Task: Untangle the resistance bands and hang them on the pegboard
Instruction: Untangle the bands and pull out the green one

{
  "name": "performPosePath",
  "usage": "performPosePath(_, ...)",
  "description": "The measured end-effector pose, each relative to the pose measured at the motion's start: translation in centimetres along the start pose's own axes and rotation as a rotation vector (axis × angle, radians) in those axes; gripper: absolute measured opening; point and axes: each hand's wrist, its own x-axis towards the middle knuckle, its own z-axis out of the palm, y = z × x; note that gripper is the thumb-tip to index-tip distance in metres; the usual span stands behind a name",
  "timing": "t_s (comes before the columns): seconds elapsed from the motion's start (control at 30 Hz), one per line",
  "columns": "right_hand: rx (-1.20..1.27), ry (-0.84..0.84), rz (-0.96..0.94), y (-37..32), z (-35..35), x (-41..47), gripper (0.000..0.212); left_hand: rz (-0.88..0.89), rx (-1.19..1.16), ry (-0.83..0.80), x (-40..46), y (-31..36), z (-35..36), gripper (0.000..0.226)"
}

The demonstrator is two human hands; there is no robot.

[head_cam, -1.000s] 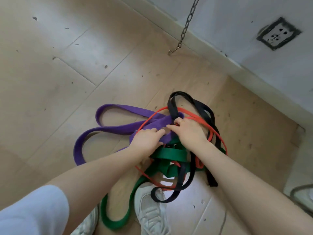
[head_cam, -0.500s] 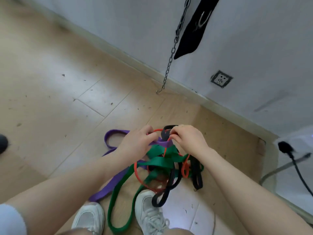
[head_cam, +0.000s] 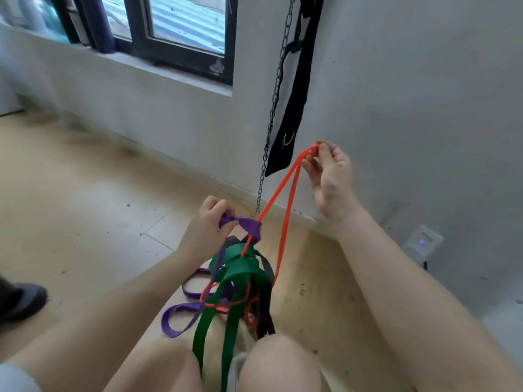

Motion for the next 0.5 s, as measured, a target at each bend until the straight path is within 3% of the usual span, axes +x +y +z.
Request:
performPosePath(0.07,0.014,0.103,-0.025,0.7,-1.7,0.9,0.023,-0.087,0.061,-0.054,-0.6,-1.1,0.3,0.01)
performPosePath(0.17,-0.566,0.196,0.082,5.9,-7.4,0.8,0.019,-0.264,0.197,-0.191,-2.3,-4.1,2.2,0.007)
performPosePath(0.27,-1.137,0.078,0.204,12.3,-13.5,-0.9,0.013,-0.384,0.262,-0.283,-3.7,-6.9,4.8,0.007)
performPosePath(0.33,-1.369,-0.047,0.234,15.4,-15.6,-1.8,0.017,-0.439,0.252,-0.309,-3.6,-8.4,6.2,0.008)
performPosePath(0.5,-1.287,0.155,0.352,20.6,-17.3,0.0,0.018,-0.613,0.057,-0.346,-1.7,-11.9,8.3,0.004)
